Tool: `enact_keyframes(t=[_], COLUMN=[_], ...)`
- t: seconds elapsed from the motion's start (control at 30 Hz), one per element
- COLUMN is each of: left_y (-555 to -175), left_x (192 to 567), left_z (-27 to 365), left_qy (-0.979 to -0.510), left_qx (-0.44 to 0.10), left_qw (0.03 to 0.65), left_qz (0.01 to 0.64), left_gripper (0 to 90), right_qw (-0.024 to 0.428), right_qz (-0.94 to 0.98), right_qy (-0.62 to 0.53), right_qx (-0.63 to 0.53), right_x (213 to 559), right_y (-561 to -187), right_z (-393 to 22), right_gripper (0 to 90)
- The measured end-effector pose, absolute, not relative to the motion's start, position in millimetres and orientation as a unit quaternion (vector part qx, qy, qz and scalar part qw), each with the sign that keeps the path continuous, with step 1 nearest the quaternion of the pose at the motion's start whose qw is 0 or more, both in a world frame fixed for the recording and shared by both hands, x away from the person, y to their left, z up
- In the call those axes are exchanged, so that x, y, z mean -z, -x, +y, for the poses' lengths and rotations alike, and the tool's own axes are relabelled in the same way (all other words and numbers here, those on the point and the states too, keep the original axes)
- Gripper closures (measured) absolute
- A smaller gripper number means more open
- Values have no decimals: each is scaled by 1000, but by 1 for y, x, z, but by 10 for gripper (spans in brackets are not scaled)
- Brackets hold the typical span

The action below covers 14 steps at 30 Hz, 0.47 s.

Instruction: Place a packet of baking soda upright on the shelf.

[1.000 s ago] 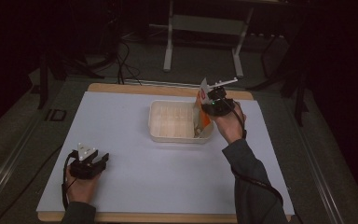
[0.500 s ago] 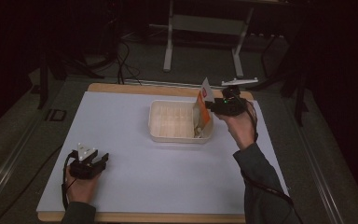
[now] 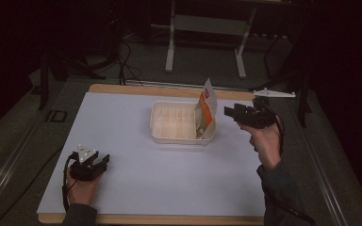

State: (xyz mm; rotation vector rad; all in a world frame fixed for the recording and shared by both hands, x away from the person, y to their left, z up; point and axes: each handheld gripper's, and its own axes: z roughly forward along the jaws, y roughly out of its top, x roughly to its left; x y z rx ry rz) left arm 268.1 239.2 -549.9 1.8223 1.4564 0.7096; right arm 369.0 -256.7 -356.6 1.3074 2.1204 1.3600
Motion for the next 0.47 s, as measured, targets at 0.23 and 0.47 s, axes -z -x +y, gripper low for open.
enact_keyframes(t=[0.23, 0.47], left_y=[-268, -268], left_x=[551, 551], left_z=[238, 239], left_qy=[-702, -701], left_qx=[-273, -274], left_qw=[342, 338], left_qz=[561, 565], left_gripper=[522, 519], right_qw=[160, 166], right_qz=[723, 731], right_qy=[-477, -502], right_qx=[-474, -431], right_x=[384, 431], right_y=[-353, -348], right_z=[-282, -293], right_gripper=[479, 480])
